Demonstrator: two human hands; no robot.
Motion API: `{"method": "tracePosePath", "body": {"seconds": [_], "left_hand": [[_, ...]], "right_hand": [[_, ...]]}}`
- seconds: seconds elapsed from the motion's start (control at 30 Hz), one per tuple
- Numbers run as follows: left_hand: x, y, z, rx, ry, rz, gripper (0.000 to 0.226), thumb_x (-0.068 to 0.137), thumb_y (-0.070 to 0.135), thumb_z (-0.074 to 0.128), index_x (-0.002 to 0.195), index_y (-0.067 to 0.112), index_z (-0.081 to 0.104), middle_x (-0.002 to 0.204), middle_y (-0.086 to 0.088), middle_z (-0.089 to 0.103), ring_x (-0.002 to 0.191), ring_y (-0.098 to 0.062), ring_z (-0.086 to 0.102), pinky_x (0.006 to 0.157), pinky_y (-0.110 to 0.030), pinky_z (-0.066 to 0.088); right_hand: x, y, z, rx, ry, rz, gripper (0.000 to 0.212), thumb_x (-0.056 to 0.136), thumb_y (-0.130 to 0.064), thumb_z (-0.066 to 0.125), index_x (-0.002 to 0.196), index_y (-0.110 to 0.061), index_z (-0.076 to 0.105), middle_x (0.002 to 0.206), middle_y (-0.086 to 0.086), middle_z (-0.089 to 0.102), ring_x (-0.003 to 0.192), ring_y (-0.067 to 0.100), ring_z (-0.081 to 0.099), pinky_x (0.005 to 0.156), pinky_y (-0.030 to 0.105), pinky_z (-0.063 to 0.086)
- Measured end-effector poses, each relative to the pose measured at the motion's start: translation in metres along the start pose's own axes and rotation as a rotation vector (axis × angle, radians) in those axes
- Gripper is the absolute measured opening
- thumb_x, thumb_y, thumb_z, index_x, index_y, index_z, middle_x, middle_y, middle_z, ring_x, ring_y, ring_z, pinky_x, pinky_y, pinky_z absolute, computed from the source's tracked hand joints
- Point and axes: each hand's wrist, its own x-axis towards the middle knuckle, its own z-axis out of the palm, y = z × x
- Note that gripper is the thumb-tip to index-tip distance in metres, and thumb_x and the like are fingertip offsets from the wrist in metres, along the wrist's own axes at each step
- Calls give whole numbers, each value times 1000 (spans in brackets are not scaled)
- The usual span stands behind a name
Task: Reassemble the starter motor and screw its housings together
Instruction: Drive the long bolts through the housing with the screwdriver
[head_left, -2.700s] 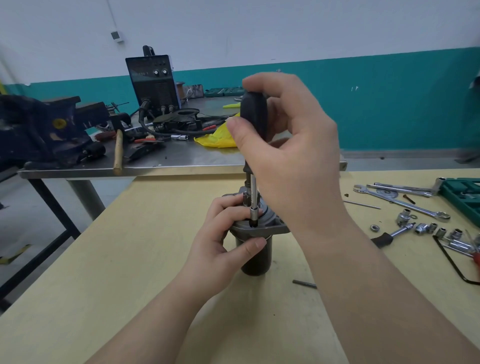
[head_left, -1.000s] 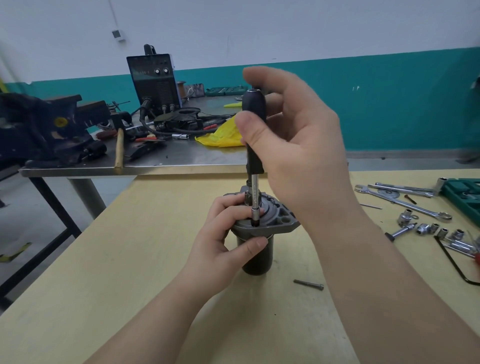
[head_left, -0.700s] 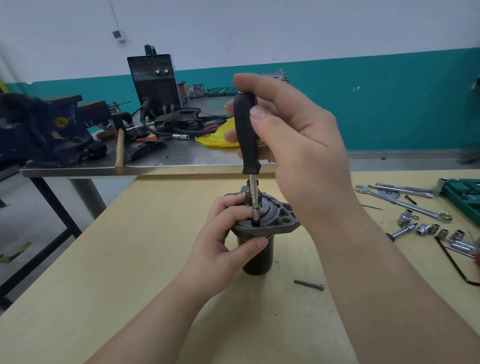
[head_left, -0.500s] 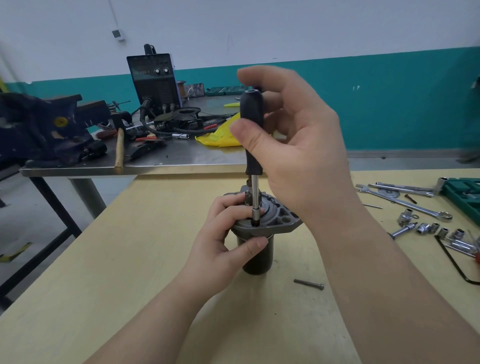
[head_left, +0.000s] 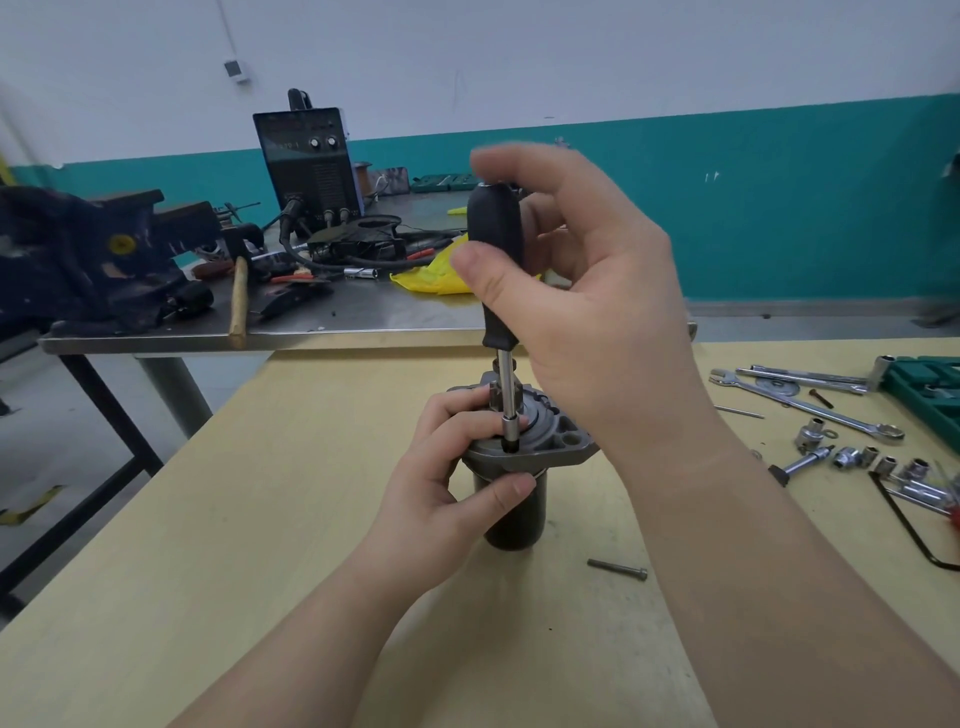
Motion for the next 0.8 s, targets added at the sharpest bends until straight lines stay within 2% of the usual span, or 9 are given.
{"method": "tracePosePath", "body": {"seconds": [0.1, 0.2, 0.27, 0.33, 0.43, 0.5, 0.6, 0.67, 0.8], "left_hand": [[0, 0, 0, 7, -2, 8, 36, 88, 24, 82, 120, 37, 76, 140, 1, 56, 148, -35, 45, 114, -65, 43], [0, 0, 0, 11, 0, 18, 38, 87, 25, 82, 122, 40, 75, 140, 4, 56, 147, -35, 46, 115, -65, 43], [0, 0, 0, 11, 1, 18, 39, 87, 25, 81, 122, 40, 75, 140, 5, 56, 147, -35, 46, 115, -65, 43], [0, 0, 0, 12, 2, 15, 37, 87, 25, 81, 122, 38, 75, 140, 3, 56, 147, -34, 46, 115, -65, 43], [0, 0, 0, 9, 3, 3, 34, 87, 26, 82, 119, 35, 76, 139, 2, 57, 148, -34, 44, 115, -65, 42], [0, 1, 0, 14, 1, 7, 34, 87, 26, 81, 120, 33, 76, 140, 3, 57, 148, -35, 44, 115, -64, 43], [0, 1, 0, 12, 1, 6, 37, 87, 26, 81, 122, 36, 75, 140, 5, 56, 148, -35, 45, 115, -64, 43], [0, 1, 0, 10, 0, 0, 37, 87, 27, 81, 121, 39, 75, 140, 6, 56, 148, -36, 45, 115, -64, 43], [-1, 0, 0, 6, -2, 1, 37, 87, 26, 81, 122, 37, 75, 141, 4, 56, 148, -36, 45, 115, -64, 43]], "right_hand": [[0, 0, 1, 54, 12, 28, 25, 100, -27, 74, 124, -31, 71, 100, -14, 71, 89, 10, 69, 82, 34, 62], [1, -1, -3, 194, -41, 87, 23, 106, -22, 61, 125, -30, 70, 104, -16, 75, 101, 17, 75, 87, 37, 64], [0, -1, -4, 187, -62, 84, 26, 105, -17, 61, 125, -31, 69, 102, -10, 77, 97, 23, 76, 83, 38, 65], [0, -1, -2, 94, -43, 29, 30, 100, -15, 70, 125, -34, 67, 98, -11, 75, 91, 19, 74, 83, 40, 64], [0, 1, 2, 43, -9, 4, 31, 97, -17, 77, 123, -33, 69, 88, -13, 69, 81, 11, 66, 79, 28, 58], [0, 1, 2, 76, -4, 24, 26, 99, -20, 75, 122, -32, 71, 91, -14, 72, 84, 10, 68, 80, 32, 60], [2, -1, -4, 196, -44, 77, 22, 105, -21, 62, 121, -31, 73, 105, -12, 78, 101, 17, 75, 89, 43, 65], [1, -2, -8, 263, -79, 117, 26, 107, -17, 56, 122, -30, 72, 107, -3, 79, 100, 25, 78, 83, 41, 66], [1, -1, -5, 107, -35, 43, 24, 103, -19, 68, 122, -33, 68, 97, -10, 74, 94, 22, 74, 83, 46, 65]]}}
